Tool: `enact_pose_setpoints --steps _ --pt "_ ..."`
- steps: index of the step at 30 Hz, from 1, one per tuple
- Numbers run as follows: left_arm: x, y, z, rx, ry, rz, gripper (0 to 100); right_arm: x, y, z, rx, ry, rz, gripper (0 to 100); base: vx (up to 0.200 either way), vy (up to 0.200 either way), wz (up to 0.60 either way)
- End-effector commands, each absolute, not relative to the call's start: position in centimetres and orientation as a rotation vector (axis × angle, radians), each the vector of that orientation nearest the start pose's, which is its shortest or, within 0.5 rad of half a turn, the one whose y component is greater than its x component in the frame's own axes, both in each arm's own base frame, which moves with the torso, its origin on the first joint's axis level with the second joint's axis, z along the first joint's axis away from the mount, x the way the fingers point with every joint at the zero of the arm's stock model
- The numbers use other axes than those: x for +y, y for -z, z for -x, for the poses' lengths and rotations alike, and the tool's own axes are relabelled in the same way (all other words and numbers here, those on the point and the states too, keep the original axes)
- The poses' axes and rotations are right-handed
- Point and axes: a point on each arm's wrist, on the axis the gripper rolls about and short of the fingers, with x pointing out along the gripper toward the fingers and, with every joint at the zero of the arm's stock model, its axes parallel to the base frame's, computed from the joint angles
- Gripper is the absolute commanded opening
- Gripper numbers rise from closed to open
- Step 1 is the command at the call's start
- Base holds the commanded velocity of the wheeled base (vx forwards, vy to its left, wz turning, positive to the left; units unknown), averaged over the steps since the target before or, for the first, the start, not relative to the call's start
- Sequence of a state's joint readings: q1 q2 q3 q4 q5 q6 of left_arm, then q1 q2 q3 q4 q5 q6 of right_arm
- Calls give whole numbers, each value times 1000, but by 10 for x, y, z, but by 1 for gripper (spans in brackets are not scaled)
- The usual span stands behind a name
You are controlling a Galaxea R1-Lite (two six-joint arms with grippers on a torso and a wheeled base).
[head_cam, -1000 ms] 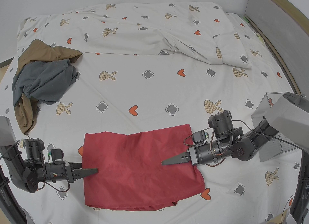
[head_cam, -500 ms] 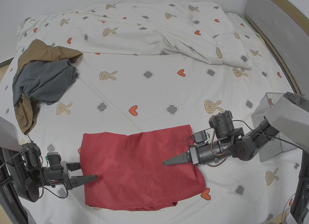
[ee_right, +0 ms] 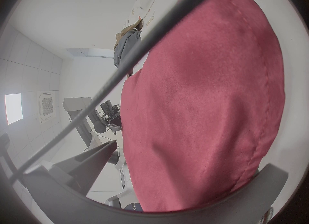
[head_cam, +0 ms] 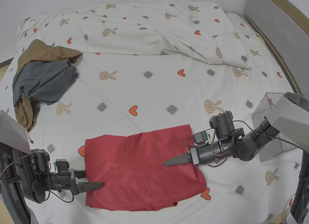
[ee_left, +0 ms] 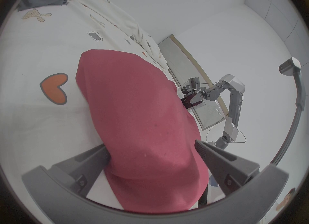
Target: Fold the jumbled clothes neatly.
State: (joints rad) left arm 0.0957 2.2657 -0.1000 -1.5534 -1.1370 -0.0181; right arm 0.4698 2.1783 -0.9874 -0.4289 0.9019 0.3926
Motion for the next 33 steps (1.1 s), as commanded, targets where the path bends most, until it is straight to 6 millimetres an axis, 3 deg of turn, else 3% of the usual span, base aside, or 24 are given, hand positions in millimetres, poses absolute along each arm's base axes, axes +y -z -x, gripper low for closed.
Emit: enact_pose_setpoints --steps 1,7,12,19,25,33 --pt "10 6 -242 493 969 387 100 185 -48 -325 1054 -1131 -489 100 0 0 0" --pt "35 0 -246 442 876 396 100 184 -47 -324 1058 -1128 -490 100 0 0 0" --pt "35 5 -250 463 876 426 100 184 -46 -324 1058 -1129 -490 100 0 0 0" --pt "11 9 -260 508 958 455 100 182 -46 -325 1056 -1124 -493 100 0 0 0" --pt "-11 -3 -272 506 1038 467 100 182 -46 -325 1056 -1124 -493 100 0 0 0" --pt "-19 -13 -283 495 1064 490 100 182 -44 -325 1062 -1122 -492 100 0 0 0"
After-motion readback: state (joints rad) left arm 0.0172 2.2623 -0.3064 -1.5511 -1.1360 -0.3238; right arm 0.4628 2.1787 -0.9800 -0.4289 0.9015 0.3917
